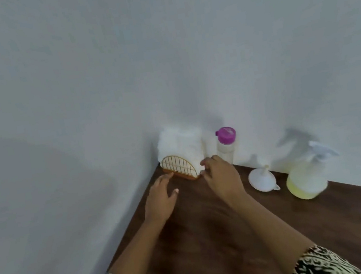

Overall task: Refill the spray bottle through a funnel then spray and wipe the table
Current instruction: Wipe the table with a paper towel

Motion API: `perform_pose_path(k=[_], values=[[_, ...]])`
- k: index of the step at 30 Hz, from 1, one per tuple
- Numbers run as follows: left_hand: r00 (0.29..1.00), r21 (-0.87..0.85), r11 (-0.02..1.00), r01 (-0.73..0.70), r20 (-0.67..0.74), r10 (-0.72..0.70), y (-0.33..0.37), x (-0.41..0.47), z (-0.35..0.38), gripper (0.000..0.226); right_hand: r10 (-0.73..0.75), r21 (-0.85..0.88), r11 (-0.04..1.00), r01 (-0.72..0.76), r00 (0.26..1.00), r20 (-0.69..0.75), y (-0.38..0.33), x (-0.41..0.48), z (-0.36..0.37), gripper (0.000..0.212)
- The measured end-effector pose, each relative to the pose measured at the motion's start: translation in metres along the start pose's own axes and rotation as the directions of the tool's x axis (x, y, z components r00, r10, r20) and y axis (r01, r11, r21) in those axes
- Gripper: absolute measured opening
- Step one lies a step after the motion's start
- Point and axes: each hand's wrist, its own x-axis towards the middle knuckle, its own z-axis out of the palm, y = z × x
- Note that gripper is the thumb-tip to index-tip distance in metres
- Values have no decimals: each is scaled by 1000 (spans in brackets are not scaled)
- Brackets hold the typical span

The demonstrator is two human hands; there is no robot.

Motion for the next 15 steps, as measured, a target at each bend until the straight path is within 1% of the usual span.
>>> perform_pose_path(k=[3, 5, 6, 8, 11, 15], values=[[994, 225, 969, -105, 54, 95, -3, 36, -1, 66, 68, -8, 998, -68, 997, -32, -18, 35, 16, 35], [983, 381, 908, -176, 115, 142, -6, 50, 3, 74, 92, -16, 995, -94, 992, -82, -24, 53, 25, 39], [979, 427, 883, -193, 140, 147, -7, 54, 6, 76, 99, -28, 994, -102, 990, -102, -26, 60, 27, 41], [976, 459, 865, -203, 171, 138, -10, 61, 10, 80, 108, -49, 992, -115, 985, -135, -28, 74, 31, 43], [973, 474, 854, -215, 180, 145, -14, 65, 15, 81, 115, -87, 988, -130, 980, -162, -26, 90, 33, 38], [973, 469, 855, -220, 168, 159, -18, 65, 17, 84, 153, -55, 984, -167, 969, -196, -21, 97, 35, 29]])
